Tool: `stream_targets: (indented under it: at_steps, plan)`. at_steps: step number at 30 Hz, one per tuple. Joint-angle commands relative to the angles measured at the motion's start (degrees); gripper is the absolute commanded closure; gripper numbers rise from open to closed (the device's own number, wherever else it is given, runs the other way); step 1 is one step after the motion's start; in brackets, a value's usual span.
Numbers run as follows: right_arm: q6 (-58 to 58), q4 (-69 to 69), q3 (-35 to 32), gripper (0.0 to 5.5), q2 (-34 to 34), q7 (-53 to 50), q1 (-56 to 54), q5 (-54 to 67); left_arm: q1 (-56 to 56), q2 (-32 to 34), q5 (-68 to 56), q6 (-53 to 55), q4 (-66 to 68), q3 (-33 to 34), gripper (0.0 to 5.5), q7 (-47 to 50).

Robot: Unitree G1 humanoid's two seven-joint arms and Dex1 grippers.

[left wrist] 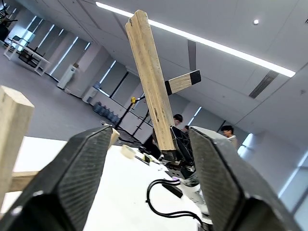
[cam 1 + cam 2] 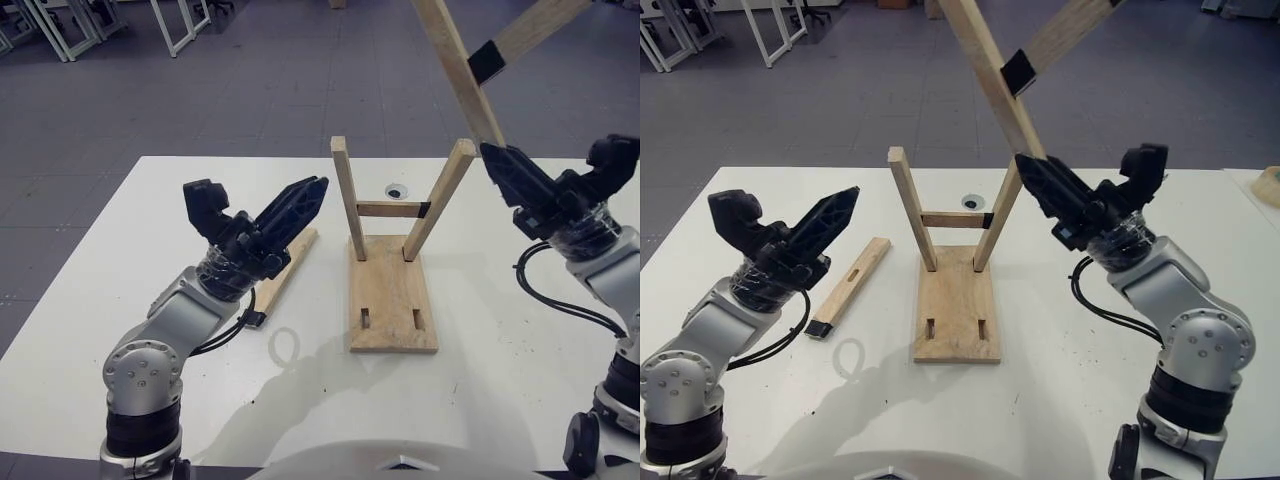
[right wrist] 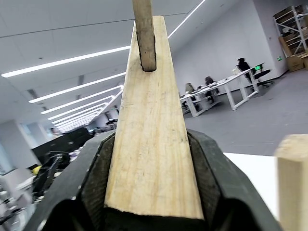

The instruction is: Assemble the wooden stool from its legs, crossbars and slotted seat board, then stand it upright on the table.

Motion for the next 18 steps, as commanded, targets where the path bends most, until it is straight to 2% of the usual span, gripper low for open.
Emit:
stream_targets:
  at_steps: [1,3,11,17,18]
  plan:
    - [5.2,3.6,4.1,3.47,-2.4,4.4,-5.1,7.6,-3.9,2.4,-5.7,3.8,1.4,-2.4,1.82,3.3]
    - [7.2,6.0,6.3,3.47,-2.9,6.6,-6.5,8.7,-4.8,2.1,-9.0,4.2,2.5,-2.9,1.60,4.3]
    - [12.4,8.6,13.7,3.47,-1.8,12.8,-7.6,8.5,-8.3,1.0,-12.2,5.7,4.9,-6.1,1.60,5.7]
    - [14.8,9.6,16.4,3.47,-1.5,14.3,-7.6,9.2,-8.6,0.9,-13.2,5.8,4.3,-6.4,1.60,5.2]
    - [15.0,9.8,16.5,3.47,-1.5,14.4,-7.5,9.3,-8.4,1.3,-13.2,6.2,4.4,-6.3,1.80,4.7]
